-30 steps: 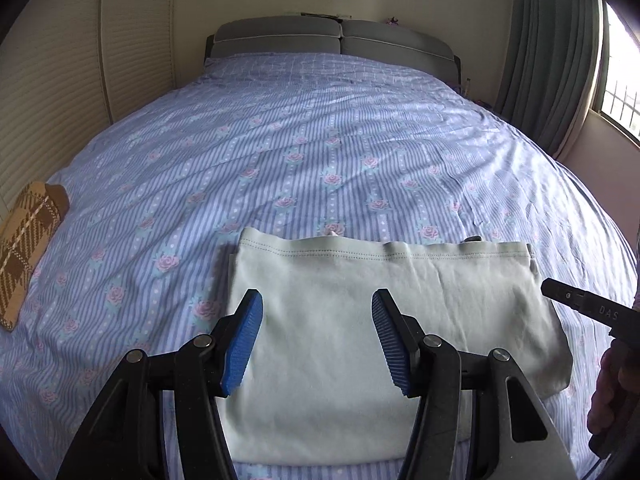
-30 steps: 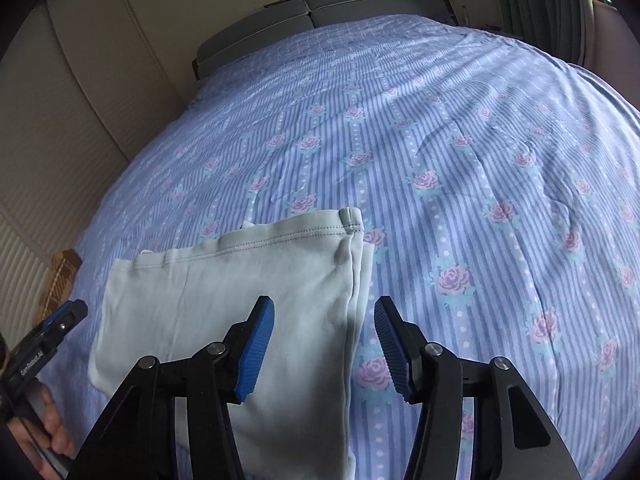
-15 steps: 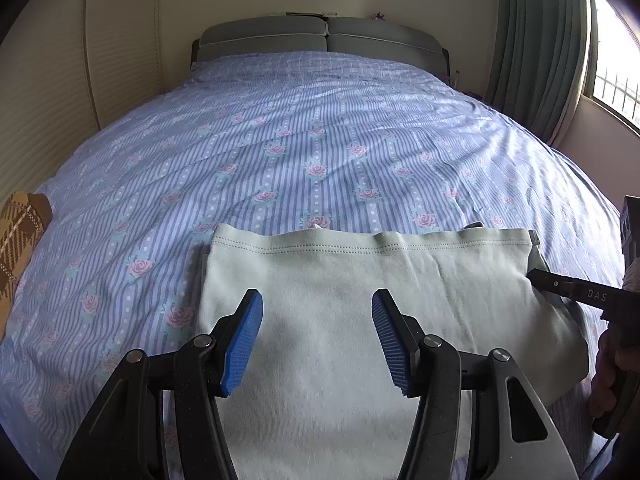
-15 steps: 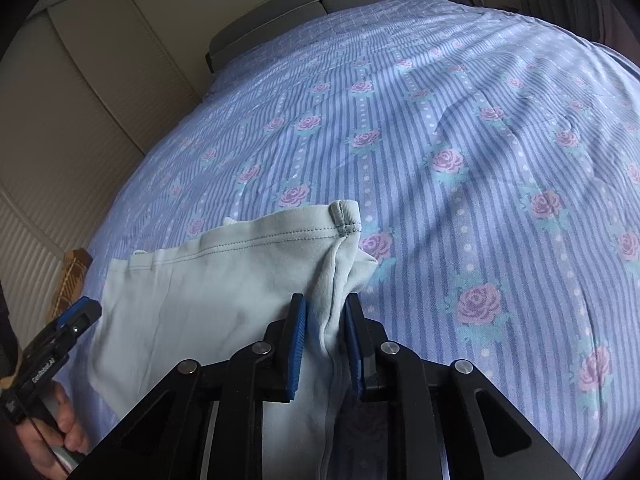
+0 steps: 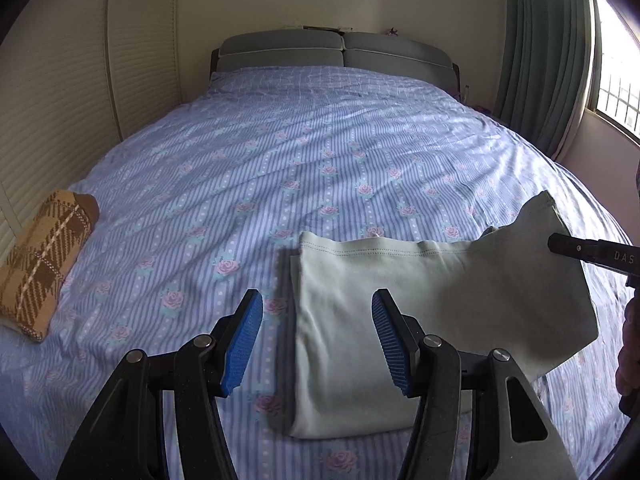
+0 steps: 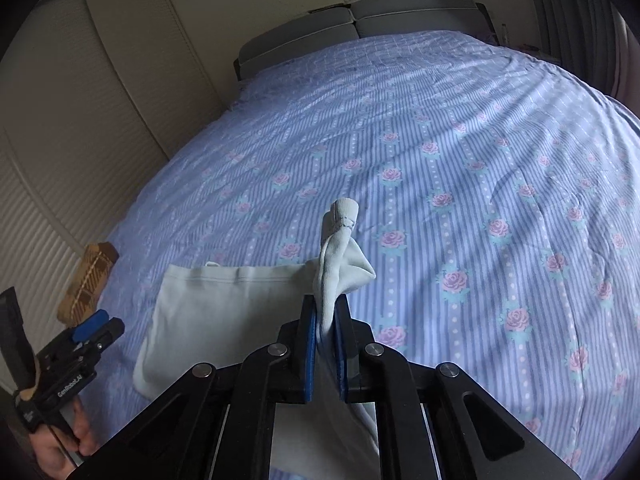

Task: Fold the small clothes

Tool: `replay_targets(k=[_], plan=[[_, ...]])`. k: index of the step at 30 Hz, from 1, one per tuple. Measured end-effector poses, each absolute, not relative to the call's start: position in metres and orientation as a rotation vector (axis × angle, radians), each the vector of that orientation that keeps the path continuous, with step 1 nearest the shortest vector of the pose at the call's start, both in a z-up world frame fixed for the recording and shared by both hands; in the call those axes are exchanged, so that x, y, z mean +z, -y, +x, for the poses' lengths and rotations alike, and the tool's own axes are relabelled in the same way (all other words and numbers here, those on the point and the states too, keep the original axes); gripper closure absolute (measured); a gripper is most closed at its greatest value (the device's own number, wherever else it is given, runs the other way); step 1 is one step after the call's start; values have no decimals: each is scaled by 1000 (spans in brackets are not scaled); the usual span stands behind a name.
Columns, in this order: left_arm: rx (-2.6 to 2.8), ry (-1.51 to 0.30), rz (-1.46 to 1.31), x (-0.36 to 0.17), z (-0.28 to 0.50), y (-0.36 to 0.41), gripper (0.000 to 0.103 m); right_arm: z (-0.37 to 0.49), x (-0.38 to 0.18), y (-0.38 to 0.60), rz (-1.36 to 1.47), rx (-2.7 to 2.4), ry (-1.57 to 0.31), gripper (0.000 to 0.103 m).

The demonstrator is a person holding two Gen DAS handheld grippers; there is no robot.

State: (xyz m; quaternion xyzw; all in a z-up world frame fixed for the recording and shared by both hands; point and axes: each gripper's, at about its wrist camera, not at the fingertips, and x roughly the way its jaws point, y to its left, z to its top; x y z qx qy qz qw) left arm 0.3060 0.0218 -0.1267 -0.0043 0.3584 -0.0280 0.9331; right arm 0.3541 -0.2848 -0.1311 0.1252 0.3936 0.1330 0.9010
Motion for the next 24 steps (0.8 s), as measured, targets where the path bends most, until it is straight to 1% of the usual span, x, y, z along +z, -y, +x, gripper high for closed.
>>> replay_targets(k=[4, 7, 12, 16, 24], plan=[[-27, -715, -16, -111, 293, -57, 47, 352, -106, 238, 217, 326, -827, 94], [-6, -713, -20, -102, 285, -85, 47, 356, -100, 202, 203, 345, -855, 94], [20, -733, -54, -91, 284, -123, 47, 370, -115, 136, 179, 360, -944, 94], [30, -728, -57, -88, 281, -138, 46, 383, -133, 92, 125, 357, -998, 94], [8, -764, -87, -104, 290, -146, 46, 407, -165, 52, 102, 340, -1057, 94]])
